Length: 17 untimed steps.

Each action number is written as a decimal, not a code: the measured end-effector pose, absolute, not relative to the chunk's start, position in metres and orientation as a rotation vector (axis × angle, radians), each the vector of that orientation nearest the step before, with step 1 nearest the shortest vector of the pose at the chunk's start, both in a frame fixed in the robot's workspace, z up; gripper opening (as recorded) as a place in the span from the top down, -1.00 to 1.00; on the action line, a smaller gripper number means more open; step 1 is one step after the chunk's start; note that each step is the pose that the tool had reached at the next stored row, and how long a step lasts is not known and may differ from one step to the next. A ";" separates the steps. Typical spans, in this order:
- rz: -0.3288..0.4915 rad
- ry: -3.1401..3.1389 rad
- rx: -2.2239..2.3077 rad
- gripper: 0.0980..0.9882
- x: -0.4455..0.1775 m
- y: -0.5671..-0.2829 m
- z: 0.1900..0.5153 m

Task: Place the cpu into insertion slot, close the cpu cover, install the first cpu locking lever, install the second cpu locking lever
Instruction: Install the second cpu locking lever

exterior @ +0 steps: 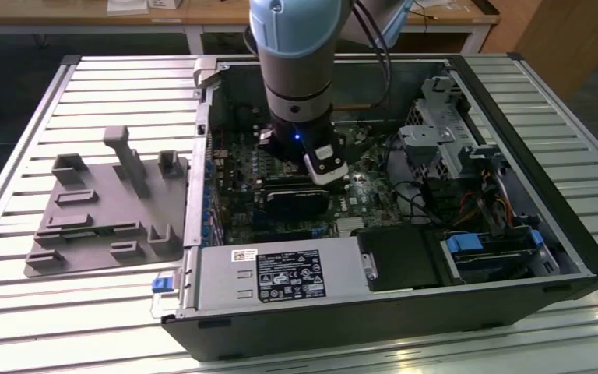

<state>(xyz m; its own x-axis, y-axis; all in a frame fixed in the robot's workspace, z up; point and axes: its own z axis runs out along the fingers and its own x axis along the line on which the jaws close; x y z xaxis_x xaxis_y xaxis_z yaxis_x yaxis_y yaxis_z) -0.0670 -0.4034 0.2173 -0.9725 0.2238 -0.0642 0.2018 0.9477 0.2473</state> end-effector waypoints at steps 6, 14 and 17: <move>0.339 3.011 0.328 0.99 -0.061 -0.393 0.217; 0.295 3.013 0.326 0.99 -0.059 -0.371 0.217; 0.285 3.013 0.325 0.99 -0.058 -0.365 0.217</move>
